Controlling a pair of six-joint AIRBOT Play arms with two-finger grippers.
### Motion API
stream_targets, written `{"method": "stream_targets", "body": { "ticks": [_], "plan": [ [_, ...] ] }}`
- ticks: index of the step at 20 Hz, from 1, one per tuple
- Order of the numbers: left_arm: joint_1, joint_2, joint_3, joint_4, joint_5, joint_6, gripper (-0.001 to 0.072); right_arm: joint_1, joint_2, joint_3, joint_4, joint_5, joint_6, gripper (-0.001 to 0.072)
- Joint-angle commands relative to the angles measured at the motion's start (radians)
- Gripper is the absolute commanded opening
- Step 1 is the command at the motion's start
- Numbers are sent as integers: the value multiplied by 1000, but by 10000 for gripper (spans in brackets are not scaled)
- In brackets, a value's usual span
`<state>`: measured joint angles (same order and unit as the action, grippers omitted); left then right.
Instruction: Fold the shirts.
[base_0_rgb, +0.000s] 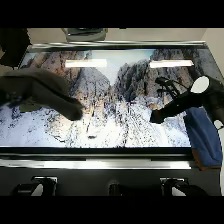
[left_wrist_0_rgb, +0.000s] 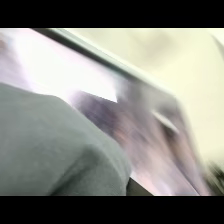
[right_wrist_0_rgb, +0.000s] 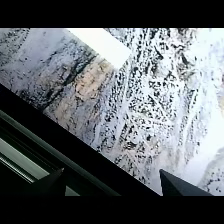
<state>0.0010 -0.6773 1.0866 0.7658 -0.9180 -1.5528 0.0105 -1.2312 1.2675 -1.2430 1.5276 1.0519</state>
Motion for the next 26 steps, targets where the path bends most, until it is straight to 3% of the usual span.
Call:
{"method": "stream_targets", "body": {
  "ticks": [1, 4, 9, 10, 11, 12, 15, 20, 22, 26],
  "plan": [
    [-334, -37, 0, -10, 85, -26, 32, 0, 71, 0, -163, 25, 3, 670],
    [-454, -187, -23, 103, 49, -26, 33, 0, 117, 0, -266, 61, 3, 670],
    [-409, -428, -55, 178, -10, -40, 34, 0, 131, -2, -215, 86, -9, 663],
    [-399, -481, -55, 175, -29, -68, 71, 0, 131, -8, -183, 69, -20, 663],
    [-388, -532, -51, 169, -51, -70, 347, 0, 131, -20, -150, 48, -20, 663],
    [-369, -565, -42, 169, -82, -70, 693, 0, 130, -34, -125, 22, -20, 664],
    [-241, -573, 27, 185, -202, 26, 713, 0, 115, -93, -60, -26, -32, 664],
    [-27, -508, 11, 320, -495, 83, 710, 0, 4, -206, 179, -79, -127, 673],
    [-39, -450, -141, 306, -457, 91, 710, 0, -62, -239, 289, -108, -153, 688],
    [-132, -410, -410, 112, -252, 92, 711, 18, -173, -290, 446, -143, -203, 711]
  ]
}}
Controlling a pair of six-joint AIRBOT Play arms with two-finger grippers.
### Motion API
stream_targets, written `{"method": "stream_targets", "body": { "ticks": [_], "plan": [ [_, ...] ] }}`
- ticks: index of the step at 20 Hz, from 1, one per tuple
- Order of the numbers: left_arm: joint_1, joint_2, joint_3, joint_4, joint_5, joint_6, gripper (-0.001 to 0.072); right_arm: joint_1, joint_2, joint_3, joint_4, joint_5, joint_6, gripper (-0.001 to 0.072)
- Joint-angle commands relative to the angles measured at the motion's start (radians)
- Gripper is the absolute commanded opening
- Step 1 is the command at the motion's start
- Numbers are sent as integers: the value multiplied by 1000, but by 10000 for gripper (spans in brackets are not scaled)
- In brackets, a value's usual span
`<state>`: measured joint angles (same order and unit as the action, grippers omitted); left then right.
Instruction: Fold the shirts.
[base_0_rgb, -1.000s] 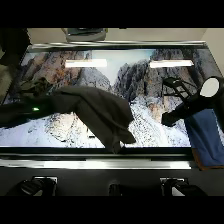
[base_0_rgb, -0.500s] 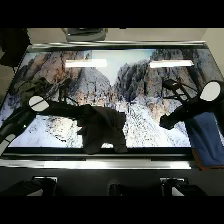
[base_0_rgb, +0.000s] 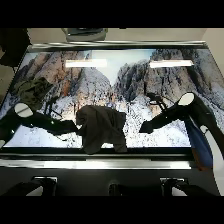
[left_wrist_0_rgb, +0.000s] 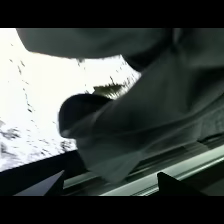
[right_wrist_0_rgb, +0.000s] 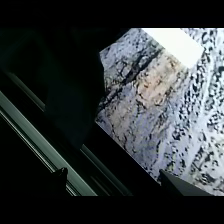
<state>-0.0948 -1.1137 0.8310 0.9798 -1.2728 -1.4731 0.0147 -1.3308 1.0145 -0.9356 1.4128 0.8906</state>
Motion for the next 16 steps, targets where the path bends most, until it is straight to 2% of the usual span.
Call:
{"method": "stream_targets", "body": {
  "ticks": [1, 3, 6, 9, 10, 12, 13, 14, 15, 16],
  "plan": [
    [-65, 21, -190, -97, 155, 11, 711, 32, -92, -40, 127, -29, -42, 711],
    [-95, -5, -233, -98, 209, 12, 711, 97, -121, -51, 98, -43, -42, 714],
    [-139, -63, -242, -98, 220, 31, 710, 184, -153, -76, 72, -110, -41, 716],
    [-180, -98, -242, -125, 258, 30, 707, 223, -189, -85, 95, -154, 23, 715],
    [-190, -100, -242, -126, 281, 22, 662, 250, -195, -95, 121, -180, 26, 715],
    [-193, -100, -243, -124, 328, -30, 455, 312, -196, -106, 132, -258, 49, 716],
    [-193, -100, -242, -124, 357, -55, 371, 335, -198, -106, 131, -302, 93, 715],
    [-193, -100, -242, -124, 381, -65, 257, 354, -202, -106, 131, -349, 151, 713],
    [-193, -100, -242, -124, 392, -64, 89, 366, -203, -106, 132, -386, 195, 698],
    [-193, -99, -241, -124, 393, -59, 34, 372, -202, -106, 140, -406, 212, 576]
  ]
}}
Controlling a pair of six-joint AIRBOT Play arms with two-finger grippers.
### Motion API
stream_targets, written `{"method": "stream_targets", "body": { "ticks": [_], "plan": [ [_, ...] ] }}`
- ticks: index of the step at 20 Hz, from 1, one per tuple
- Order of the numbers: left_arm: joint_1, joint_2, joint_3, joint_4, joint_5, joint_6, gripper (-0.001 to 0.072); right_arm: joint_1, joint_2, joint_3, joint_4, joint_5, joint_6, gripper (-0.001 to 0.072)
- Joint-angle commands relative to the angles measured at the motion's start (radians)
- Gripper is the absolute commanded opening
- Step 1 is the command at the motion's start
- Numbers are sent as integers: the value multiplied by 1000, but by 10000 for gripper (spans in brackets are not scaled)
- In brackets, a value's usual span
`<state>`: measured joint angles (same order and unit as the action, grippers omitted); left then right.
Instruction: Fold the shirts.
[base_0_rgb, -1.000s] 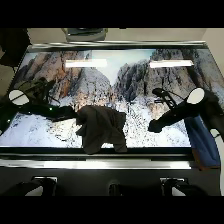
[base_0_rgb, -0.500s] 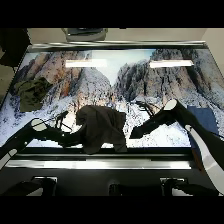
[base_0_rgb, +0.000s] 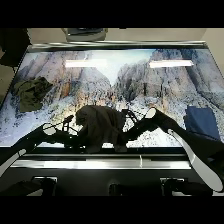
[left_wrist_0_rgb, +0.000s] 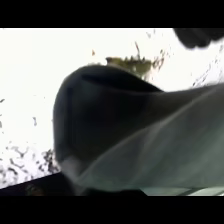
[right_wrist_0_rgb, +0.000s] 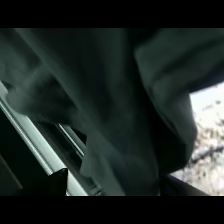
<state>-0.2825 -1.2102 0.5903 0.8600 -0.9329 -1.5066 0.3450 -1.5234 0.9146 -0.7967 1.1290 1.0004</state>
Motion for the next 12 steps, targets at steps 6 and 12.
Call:
{"method": "stream_targets", "body": {
  "ticks": [6, 12],
  "plan": [
    [-5, 168, 248, 169, 32, 34, 31, 39, 145, 154, -270, -19, -6, 45],
    [-11, 367, 969, 204, 134, -64, 31, 39, 577, 663, -635, -323, 9, 46]
  ]
}}
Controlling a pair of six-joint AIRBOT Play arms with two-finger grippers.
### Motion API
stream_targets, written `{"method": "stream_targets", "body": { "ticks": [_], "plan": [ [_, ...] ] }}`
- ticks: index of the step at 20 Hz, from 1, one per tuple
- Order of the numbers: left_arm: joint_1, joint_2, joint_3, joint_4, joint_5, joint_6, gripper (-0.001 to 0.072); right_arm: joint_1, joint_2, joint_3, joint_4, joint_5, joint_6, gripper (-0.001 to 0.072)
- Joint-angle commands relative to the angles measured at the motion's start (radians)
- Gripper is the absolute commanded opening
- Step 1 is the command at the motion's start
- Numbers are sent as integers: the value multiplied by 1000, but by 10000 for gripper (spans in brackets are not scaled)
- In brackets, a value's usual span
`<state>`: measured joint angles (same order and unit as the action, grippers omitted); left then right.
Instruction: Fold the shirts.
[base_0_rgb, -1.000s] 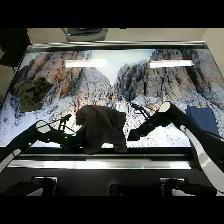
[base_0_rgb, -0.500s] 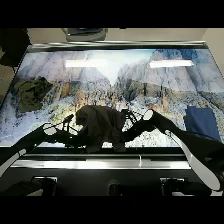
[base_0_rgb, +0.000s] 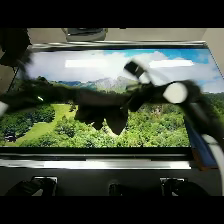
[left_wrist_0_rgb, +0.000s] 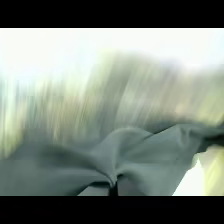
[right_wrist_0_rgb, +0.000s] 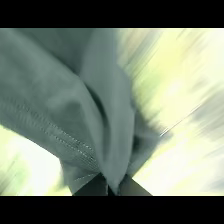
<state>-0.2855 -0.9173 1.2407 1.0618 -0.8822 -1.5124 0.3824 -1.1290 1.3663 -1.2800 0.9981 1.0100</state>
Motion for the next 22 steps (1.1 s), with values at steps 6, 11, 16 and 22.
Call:
{"method": "stream_targets", "body": {
  "ticks": [6, 11, 16, 22],
  "plan": [
    [-76, 96, 695, -1, 149, -59, 31, 1, 464, 317, -142, -287, 107, 46],
    [-88, 82, 701, 0, 169, -58, 32, 1, 484, 317, -146, -235, 162, 46],
    [-85, -23, 700, 309, 137, -59, 32, 1, 334, 317, -211, -101, 227, 47],
    [71, -427, 700, 445, -105, -79, 34, 1, -131, 314, -247, 40, 442, 48]
  ]
}}
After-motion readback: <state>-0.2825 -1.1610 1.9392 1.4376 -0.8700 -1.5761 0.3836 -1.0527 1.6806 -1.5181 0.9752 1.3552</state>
